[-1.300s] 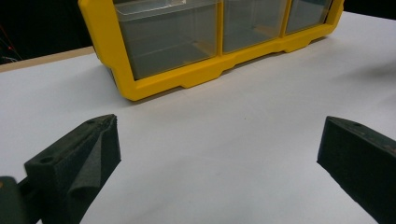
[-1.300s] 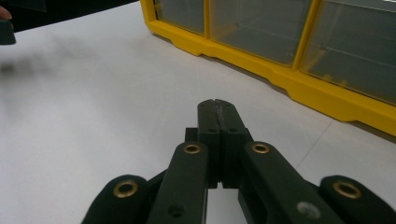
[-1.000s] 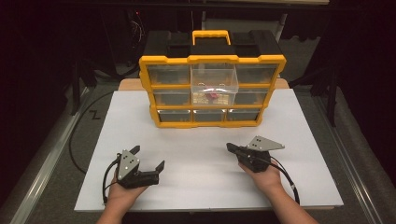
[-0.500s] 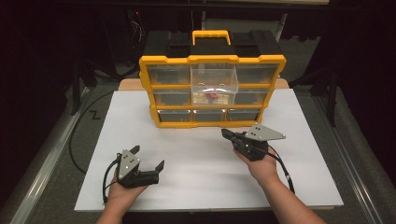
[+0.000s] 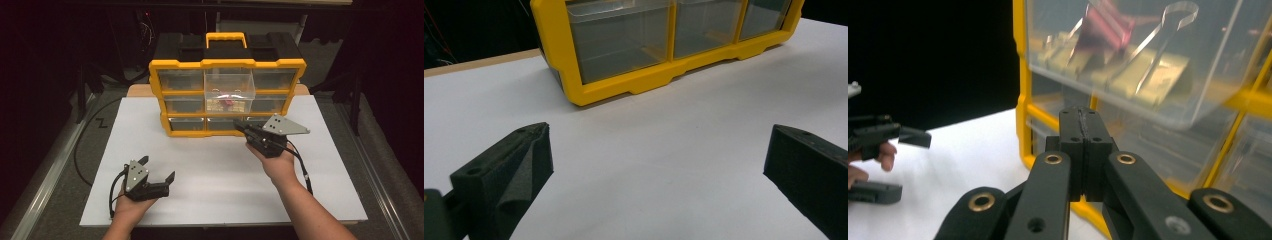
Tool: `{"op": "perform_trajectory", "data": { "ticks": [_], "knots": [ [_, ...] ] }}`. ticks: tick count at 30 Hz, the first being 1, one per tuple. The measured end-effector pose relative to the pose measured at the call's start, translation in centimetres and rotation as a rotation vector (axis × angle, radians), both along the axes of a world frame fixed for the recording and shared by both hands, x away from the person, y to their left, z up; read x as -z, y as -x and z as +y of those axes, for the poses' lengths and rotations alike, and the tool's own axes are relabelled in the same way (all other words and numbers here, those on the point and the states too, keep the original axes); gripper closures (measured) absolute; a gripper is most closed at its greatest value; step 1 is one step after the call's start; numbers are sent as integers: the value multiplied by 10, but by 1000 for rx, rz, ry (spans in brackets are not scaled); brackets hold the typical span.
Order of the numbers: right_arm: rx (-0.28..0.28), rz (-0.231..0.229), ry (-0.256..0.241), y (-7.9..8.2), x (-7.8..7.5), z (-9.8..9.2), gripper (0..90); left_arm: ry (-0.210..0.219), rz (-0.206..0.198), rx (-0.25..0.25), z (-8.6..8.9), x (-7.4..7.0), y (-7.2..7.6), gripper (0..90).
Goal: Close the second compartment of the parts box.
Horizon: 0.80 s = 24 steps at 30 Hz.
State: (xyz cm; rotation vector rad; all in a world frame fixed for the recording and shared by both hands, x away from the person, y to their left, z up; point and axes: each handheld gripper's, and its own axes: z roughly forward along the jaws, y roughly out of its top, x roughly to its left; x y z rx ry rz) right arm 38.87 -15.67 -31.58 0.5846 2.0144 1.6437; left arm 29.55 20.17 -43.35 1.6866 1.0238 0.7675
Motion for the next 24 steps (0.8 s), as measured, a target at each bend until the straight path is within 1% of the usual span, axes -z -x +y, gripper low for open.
{"op": "perform_trajectory", "data": {
  "ticks": [3,9,10,12,13,16,24],
  "knots": [
    [6,-16,-5,-2,-9,2,900,9,-5,-4,1,0,0,2],
    [31,-35,-11,-7,-20,3,900,0,-5,3,1,0,0,2],
    [26,-39,-11,-8,-22,4,900,0,-5,5,1,0,0,2],
    [25,-54,3,-8,-25,5,900,0,-6,7,1,-1,0,2],
    [30,-73,21,-8,-27,7,900,-1,-6,8,1,-1,0,2],
    [29,-73,10,-9,-30,9,900,4,-9,8,1,-1,-1,3],
    [48,-76,18,-15,-35,14,900,5,-11,18,1,-1,0,2]
  ]
}}
